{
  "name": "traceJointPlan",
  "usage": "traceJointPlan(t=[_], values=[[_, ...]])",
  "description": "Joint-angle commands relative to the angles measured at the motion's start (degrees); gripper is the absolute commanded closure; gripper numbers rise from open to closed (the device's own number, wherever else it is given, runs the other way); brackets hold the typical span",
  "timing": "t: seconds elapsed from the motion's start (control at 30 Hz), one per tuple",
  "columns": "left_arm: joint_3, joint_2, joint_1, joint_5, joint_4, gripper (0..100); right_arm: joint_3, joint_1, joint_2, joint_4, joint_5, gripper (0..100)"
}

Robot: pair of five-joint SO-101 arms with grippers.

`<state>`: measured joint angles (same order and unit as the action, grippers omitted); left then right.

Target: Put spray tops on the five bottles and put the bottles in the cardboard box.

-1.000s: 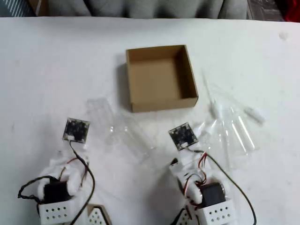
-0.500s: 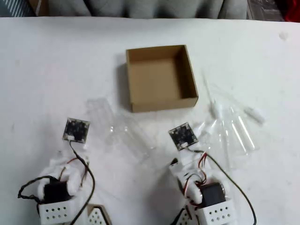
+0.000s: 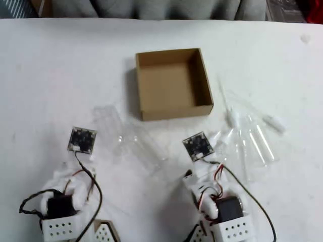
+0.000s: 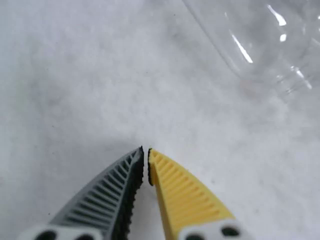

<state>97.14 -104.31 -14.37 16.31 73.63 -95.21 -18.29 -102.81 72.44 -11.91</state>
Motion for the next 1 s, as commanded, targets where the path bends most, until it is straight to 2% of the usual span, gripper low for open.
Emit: traceJointPlan(t=[0.0,0.17,0.47,0.7,0.97], values=[[-0.2,-0.4,-0.6,0.5,0.1,98,3.3,2.0,-0.3,-1.7,-0.6,95.3],[-0.2,-0.4,-0.6,0.5,0.1,98,4.5,3.9,-0.3,-6.7,-0.6,95.3],[-0.2,-0.4,-0.6,0.5,0.1,98,4.5,20.2,-0.3,-26.2,-0.7,95.3],[-0.2,-0.4,-0.6,0.5,0.1,98,-1.7,20.3,0.0,-32.9,-0.6,95.3],[-0.2,-0.4,-0.6,0.5,0.1,98,-1.6,22.1,-0.3,-30.7,-0.6,95.3]])
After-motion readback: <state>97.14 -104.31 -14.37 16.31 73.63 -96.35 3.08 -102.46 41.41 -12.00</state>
